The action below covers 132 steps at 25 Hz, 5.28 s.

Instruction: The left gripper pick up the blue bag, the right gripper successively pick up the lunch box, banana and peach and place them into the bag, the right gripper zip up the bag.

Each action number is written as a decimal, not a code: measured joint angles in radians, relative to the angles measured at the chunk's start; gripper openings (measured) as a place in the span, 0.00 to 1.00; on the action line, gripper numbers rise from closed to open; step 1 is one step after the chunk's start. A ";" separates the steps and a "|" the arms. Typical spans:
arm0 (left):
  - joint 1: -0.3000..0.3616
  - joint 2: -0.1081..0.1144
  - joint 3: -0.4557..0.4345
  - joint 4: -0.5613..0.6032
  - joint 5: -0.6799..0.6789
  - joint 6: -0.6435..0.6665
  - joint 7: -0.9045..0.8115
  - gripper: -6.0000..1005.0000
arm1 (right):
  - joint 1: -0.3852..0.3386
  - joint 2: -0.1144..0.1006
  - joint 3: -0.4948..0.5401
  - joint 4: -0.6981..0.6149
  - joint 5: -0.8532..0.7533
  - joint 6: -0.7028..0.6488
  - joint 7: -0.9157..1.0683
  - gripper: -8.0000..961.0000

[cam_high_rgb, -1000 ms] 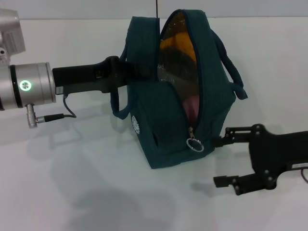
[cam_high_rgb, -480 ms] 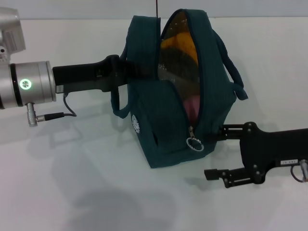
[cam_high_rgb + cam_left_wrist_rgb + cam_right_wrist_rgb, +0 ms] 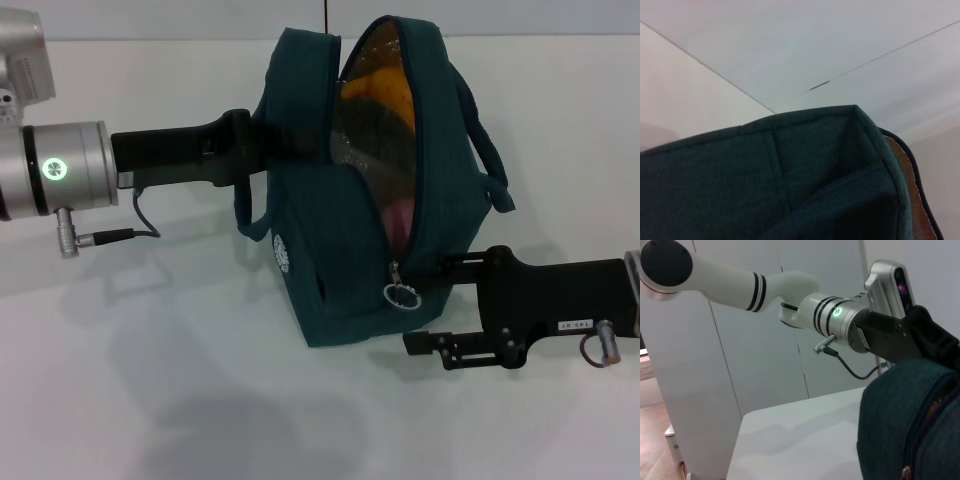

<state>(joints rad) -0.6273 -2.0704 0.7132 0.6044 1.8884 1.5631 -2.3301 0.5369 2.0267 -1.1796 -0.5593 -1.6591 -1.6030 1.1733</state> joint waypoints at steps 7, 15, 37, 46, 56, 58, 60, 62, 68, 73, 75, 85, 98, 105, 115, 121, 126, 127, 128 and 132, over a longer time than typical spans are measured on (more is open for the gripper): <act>0.002 0.003 -0.002 0.000 0.000 0.000 0.002 0.04 | 0.001 0.001 -0.002 0.004 0.001 0.023 0.003 0.59; 0.002 0.002 -0.003 0.000 0.000 0.000 0.004 0.04 | 0.008 0.001 -0.003 0.030 0.026 0.026 0.004 0.43; 0.005 0.000 0.000 0.000 0.000 0.000 0.006 0.04 | 0.034 0.001 -0.012 0.070 0.044 0.051 0.001 0.28; 0.007 0.001 -0.002 0.000 0.000 0.000 0.006 0.04 | 0.031 0.001 -0.015 0.070 0.058 0.056 -0.013 0.19; 0.009 0.000 -0.001 0.000 0.000 0.000 0.006 0.04 | 0.020 0.000 -0.015 0.065 0.077 0.051 -0.014 0.02; 0.013 -0.001 -0.001 0.000 0.000 0.000 0.011 0.05 | -0.001 -0.005 -0.008 0.037 0.081 0.022 -0.014 0.02; 0.014 -0.001 -0.001 0.000 0.000 0.000 0.014 0.05 | -0.012 -0.007 -0.004 0.021 0.083 0.013 -0.014 0.02; 0.019 -0.003 -0.002 0.000 0.000 0.000 0.023 0.05 | -0.033 -0.008 0.000 -0.011 0.092 0.000 -0.014 0.02; 0.025 -0.008 -0.003 -0.025 -0.018 -0.024 0.049 0.05 | -0.049 -0.007 -0.006 -0.057 0.117 -0.030 -0.008 0.02; 0.028 -0.008 -0.003 -0.052 -0.057 -0.028 0.090 0.05 | -0.042 -0.005 -0.008 -0.059 0.118 -0.033 -0.011 0.02; 0.035 -0.010 -0.003 -0.054 -0.074 -0.028 0.101 0.06 | -0.038 -0.003 -0.009 -0.061 0.119 -0.033 -0.013 0.02; 0.056 -0.008 -0.003 -0.067 -0.106 -0.031 0.173 0.33 | -0.034 -0.005 -0.009 -0.063 0.173 -0.037 -0.016 0.02; 0.143 0.001 -0.003 -0.067 -0.309 -0.025 0.344 0.70 | 0.005 -0.004 -0.010 -0.076 0.295 -0.011 -0.018 0.02; 0.181 0.012 -0.003 -0.067 -0.368 -0.029 0.373 0.85 | 0.040 -0.009 -0.012 -0.061 0.280 0.028 0.020 0.02; 0.186 0.021 0.006 -0.055 -0.245 -0.020 0.520 0.89 | 0.096 -0.020 -0.008 -0.039 0.239 0.046 0.078 0.02; 0.181 0.026 0.008 -0.053 -0.149 -0.017 0.714 0.89 | 0.120 -0.038 -0.007 -0.024 0.239 0.049 0.118 0.02; 0.178 0.011 0.026 -0.053 -0.129 -0.014 0.847 0.89 | 0.127 -0.045 -0.008 -0.023 0.239 0.053 0.147 0.02; 0.175 0.010 0.040 -0.053 -0.129 -0.014 0.857 0.89 | 0.128 -0.045 -0.009 -0.022 0.239 0.054 0.151 0.02; 0.172 0.010 0.052 -0.053 -0.130 -0.013 0.863 0.88 | 0.129 -0.045 -0.010 -0.022 0.239 0.059 0.155 0.02; 0.150 0.002 0.083 -0.057 -0.135 -0.010 0.867 0.88 | 0.132 -0.046 -0.012 -0.022 0.236 0.074 0.172 0.02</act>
<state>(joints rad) -0.4768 -2.0686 0.7966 0.5470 1.7530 1.5536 -1.4629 0.6688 1.9804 -1.1913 -0.5814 -1.4236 -1.5291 1.3458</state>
